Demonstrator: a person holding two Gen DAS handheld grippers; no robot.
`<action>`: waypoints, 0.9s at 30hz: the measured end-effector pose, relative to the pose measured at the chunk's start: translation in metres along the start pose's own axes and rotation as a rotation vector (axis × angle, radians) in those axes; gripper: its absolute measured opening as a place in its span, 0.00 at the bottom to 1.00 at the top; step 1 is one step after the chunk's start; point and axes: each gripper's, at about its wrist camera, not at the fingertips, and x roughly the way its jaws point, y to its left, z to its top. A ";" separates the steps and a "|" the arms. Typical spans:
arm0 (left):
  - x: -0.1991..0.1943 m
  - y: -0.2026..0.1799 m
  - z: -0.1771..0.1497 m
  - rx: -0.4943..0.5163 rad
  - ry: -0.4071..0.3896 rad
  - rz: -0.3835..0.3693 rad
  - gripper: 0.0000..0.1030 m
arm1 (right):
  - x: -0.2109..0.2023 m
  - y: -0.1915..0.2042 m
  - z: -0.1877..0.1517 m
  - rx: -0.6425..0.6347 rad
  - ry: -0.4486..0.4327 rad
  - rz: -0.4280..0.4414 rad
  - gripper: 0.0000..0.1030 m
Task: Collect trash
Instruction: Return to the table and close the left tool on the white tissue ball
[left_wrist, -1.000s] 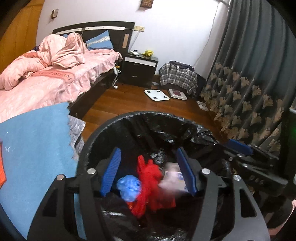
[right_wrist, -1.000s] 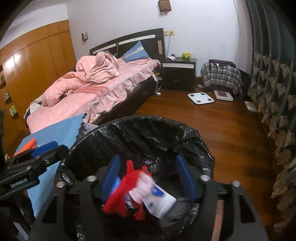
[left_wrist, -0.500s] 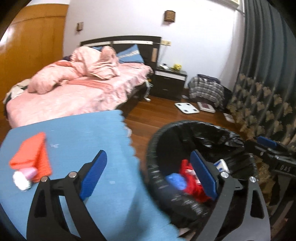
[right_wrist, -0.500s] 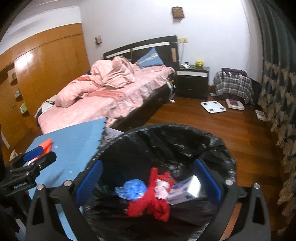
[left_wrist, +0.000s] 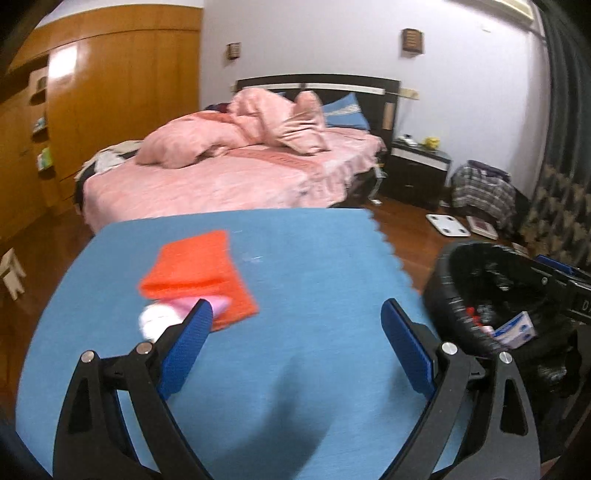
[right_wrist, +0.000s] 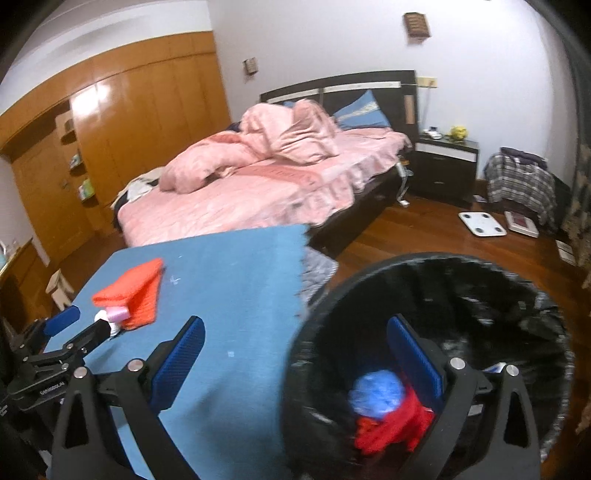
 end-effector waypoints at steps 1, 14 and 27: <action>0.001 0.009 -0.001 -0.007 0.003 0.016 0.87 | 0.007 0.010 -0.001 -0.008 0.008 0.012 0.94; 0.029 0.108 -0.016 -0.112 0.080 0.153 0.86 | 0.064 0.077 -0.021 -0.077 0.094 0.065 0.94; 0.073 0.129 -0.025 -0.180 0.175 0.105 0.77 | 0.085 0.093 -0.025 -0.104 0.125 0.063 0.94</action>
